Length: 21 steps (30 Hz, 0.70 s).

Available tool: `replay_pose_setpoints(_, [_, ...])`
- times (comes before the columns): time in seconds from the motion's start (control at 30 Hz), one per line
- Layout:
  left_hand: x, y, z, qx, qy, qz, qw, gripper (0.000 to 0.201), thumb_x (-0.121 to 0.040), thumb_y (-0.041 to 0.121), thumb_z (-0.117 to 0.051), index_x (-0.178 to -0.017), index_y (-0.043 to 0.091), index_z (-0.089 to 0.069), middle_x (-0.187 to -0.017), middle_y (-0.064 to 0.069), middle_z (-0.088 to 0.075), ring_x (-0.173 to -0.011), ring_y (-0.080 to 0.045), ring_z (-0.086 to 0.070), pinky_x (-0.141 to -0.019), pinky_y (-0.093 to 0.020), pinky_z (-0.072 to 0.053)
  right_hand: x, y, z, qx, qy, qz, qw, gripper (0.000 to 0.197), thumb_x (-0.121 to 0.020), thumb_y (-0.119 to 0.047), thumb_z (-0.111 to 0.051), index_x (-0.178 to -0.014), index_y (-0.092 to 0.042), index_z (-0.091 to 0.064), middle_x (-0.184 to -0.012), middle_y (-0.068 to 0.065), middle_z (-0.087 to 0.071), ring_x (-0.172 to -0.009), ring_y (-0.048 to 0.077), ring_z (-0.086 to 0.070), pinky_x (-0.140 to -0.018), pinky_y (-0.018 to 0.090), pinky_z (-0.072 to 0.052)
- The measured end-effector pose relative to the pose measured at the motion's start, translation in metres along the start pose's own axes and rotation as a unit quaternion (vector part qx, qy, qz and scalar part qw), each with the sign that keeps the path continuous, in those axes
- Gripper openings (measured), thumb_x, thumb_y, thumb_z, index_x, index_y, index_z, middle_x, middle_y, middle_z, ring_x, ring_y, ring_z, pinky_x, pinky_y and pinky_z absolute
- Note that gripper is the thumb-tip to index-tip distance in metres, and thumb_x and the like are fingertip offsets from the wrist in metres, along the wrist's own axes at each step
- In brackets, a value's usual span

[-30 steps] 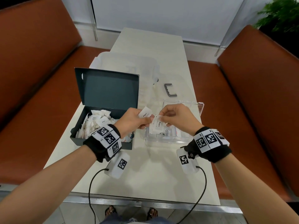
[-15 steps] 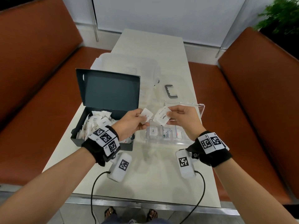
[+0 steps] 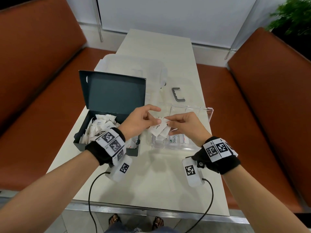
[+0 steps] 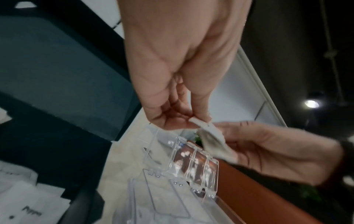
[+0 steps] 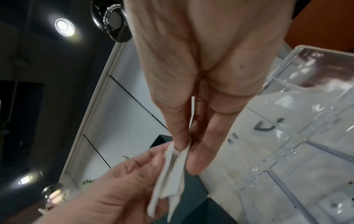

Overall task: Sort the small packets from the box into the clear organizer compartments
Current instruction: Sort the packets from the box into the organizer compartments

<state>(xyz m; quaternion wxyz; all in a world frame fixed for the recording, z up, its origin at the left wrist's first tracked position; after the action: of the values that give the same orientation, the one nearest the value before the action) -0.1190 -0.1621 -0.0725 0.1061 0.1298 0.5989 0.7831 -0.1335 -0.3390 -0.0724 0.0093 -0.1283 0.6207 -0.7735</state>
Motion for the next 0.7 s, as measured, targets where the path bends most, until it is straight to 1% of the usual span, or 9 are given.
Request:
replay_pose_setpoints(0.1, [-0.004,-0.004,-0.002,-0.032,0.046,0.005,0.998,0.026,-0.08,0.019,-0.078,-0.104,0.012,-0.069,-0.065,0.004,-0.061,-0.062,-0.007,-0.057,-0.069,-0.019,-0.046,0.003,-0.005,-0.006,-0.05,-0.026,0.014,0.998,0.023,-0.091,-0.004,-0.061,-0.112,0.001,-0.067,-0.095,0.019,-0.072,-0.08,0.024,-0.071,-0.069,0.028,-0.059])
replay_pose_setpoints(0.17, [-0.005,-0.008,-0.003,-0.022,0.07,0.006,0.997,0.018,-0.078,0.022,-0.08,-0.092,0.013,-0.073,-0.06,0.006,-0.059,-0.056,-0.004,-0.052,-0.063,-0.017,-0.044,0.004,-0.006,-0.006,-0.075,-0.021,0.012,0.997,0.026,-0.091,-0.004,-0.059,-0.115,0.004,-0.065,-0.099,0.022,-0.071,-0.085,0.028,-0.069,-0.074,0.031,-0.06])
replay_pose_setpoints(0.23, [-0.006,-0.011,-0.004,-0.014,0.086,0.0,0.996,0.013,-0.078,0.024,-0.081,-0.085,0.016,-0.073,-0.053,0.012,-0.056,-0.049,0.001,-0.048,-0.056,-0.011,-0.041,0.004,-0.005,-0.006,-0.098,-0.021,0.006,0.995,0.028,-0.091,-0.006,-0.061,-0.116,0.006,-0.064,-0.102,0.023,-0.07,-0.089,0.029,-0.069,-0.078,0.033,-0.059])
replay_pose_setpoints(0.3, [-0.006,-0.011,-0.005,0.004,0.093,-0.003,0.996,0.013,-0.077,0.025,-0.081,-0.08,0.018,-0.071,-0.05,0.013,-0.054,-0.046,0.002,-0.047,-0.051,-0.009,-0.039,0.004,-0.004,-0.006,-0.104,-0.02,0.004,0.994,0.029,-0.088,-0.005,-0.064,-0.116,0.004,-0.065,-0.102,0.023,-0.07,-0.092,0.029,-0.07,-0.078,0.032,-0.059])
replay_pose_setpoints(0.4, [-0.006,-0.014,-0.007,0.053,0.095,0.022,0.994,0.02,-0.079,0.029,-0.078,-0.089,0.015,-0.068,-0.07,0.003,-0.062,-0.062,-0.004,-0.057,-0.058,-0.015,-0.048,0.002,-0.003,-0.004,-0.105,0.003,0.013,0.994,0.03,-0.085,0.003,-0.066,-0.114,0.004,-0.066,-0.101,0.029,-0.068,-0.088,0.029,-0.071,-0.075,0.03,-0.059])
replay_pose_setpoints(0.47, [-0.004,-0.018,-0.011,0.12,0.06,0.091,0.987,0.035,-0.085,0.042,-0.069,-0.103,0.012,-0.064,-0.094,-0.004,-0.069,-0.082,-0.013,-0.067,-0.069,-0.024,-0.056,0.001,-0.003,-0.003,-0.131,0.009,0.017,0.991,0.026,-0.085,0.005,-0.064,-0.111,0.003,-0.067,-0.1,0.026,-0.07,-0.086,0.026,-0.071,-0.074,0.03,-0.059])
replay_pose_setpoints(0.53, [0.001,-0.02,-0.018,0.22,-0.015,0.171,0.96,0.054,-0.09,0.054,-0.056,-0.116,0.008,-0.062,-0.109,-0.013,-0.071,-0.094,-0.022,-0.071,-0.078,-0.034,-0.059,0.0,-0.004,-0.003,-0.146,0.008,0.018,0.989,0.021,-0.086,0.004,-0.064,-0.105,-0.003,-0.07,-0.097,0.017,-0.073,-0.085,0.022,-0.071,-0.072,0.026,-0.057])
replay_pose_setpoints(0.63, [0.01,-0.017,-0.025,0.321,-0.105,0.225,0.914,0.067,-0.094,0.061,-0.039,-0.123,0.003,-0.06,-0.114,-0.02,-0.069,-0.105,-0.031,-0.068,-0.085,-0.041,-0.058,-0.002,-0.005,-0.002,-0.103,0.016,0.018,0.994,0.02,-0.086,-0.003,-0.067,-0.101,-0.014,-0.073,-0.095,0.008,-0.074,-0.077,0.013,-0.064,-0.067,0.02,-0.051])
replay_pose_setpoints(0.7, [0.014,-0.016,-0.029,0.336,-0.142,0.233,0.901,0.073,-0.095,0.063,-0.032,-0.126,0.002,-0.058,-0.117,-0.022,-0.068,-0.109,-0.031,-0.067,-0.087,-0.039,-0.058,-0.003,-0.004,-0.002,-0.076,0.01,0.018,0.997,0.021,-0.087,-0.007,-0.066,-0.104,-0.015,-0.073,-0.094,0.007,-0.074,-0.075,0.011,-0.061,-0.065,0.018,-0.047])
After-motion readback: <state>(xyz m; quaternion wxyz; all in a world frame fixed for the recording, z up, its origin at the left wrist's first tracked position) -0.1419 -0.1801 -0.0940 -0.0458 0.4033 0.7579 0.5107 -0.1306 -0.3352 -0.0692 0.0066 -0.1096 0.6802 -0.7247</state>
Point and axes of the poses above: each hand's wrist, its own x-axis away from the middle knuckle, its own z-axis out of the back of the hand, y = z × x, the point moved 4 cm from there along -x, towards the middle knuckle
